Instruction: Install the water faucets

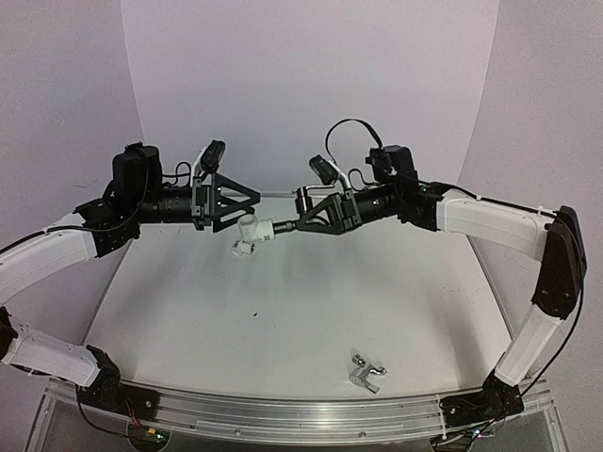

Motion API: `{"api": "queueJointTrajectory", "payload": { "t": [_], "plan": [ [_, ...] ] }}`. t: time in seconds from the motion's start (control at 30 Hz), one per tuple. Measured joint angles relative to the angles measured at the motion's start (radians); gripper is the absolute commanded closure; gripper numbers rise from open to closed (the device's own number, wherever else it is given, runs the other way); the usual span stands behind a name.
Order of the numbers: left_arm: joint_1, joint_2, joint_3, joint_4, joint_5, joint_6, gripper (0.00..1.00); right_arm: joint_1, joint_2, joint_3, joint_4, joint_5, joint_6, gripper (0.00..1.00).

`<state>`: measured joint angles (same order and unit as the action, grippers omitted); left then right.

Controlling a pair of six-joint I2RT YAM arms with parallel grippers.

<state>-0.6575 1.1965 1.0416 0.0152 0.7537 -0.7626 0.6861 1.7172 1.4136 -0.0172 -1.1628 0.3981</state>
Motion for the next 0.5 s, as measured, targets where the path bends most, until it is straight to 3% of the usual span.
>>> {"api": "queueJointTrajectory", "payload": {
  "t": [0.17,0.5],
  "plan": [
    [0.0,-0.002,0.0,0.051,0.085,0.004,0.23,0.0,0.001,0.008,-0.005,-0.002,0.012,1.0],
    [0.005,-0.008,0.0,0.065,0.135,0.032,0.26,0.0,0.012,0.076,-0.045,-0.018,0.038,1.0]
  ]
}}
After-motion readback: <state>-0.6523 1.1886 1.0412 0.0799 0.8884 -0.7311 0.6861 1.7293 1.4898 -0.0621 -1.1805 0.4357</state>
